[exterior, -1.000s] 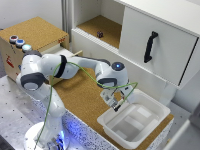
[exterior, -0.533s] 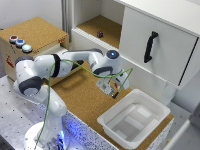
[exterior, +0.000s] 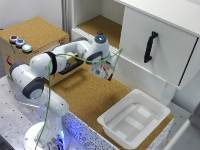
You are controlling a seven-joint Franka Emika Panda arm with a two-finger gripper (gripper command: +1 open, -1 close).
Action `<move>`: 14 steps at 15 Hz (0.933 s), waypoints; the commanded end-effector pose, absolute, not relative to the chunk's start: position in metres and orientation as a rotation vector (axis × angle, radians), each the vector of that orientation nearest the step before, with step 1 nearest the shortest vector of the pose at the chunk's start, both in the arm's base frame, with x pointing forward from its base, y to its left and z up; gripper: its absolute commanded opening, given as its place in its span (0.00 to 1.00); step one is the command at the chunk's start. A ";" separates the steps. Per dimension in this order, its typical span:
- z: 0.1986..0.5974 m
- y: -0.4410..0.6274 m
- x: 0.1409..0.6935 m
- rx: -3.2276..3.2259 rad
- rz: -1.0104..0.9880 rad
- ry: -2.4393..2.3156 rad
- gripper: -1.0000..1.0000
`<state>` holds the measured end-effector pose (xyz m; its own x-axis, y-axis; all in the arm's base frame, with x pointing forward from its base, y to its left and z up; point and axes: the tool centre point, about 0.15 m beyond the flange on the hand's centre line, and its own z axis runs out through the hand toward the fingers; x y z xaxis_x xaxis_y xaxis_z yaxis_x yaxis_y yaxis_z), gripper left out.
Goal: Move to the drawer and place the pink object
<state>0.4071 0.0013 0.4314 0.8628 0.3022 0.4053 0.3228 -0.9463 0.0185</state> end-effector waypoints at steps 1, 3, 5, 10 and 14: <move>0.422 0.112 0.390 -3.007 -0.811 -0.644 0.00; 0.415 0.145 0.389 -2.997 -0.830 -0.688 0.00; 0.413 0.171 0.386 -2.975 -0.827 -0.734 0.00; 0.413 0.220 0.351 -2.874 -0.789 -1.010 0.00; 0.405 0.250 0.328 -2.783 -0.744 -1.235 0.00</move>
<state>0.3577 0.2142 0.4200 0.6795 0.6013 0.4204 0.5933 -0.7874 0.1672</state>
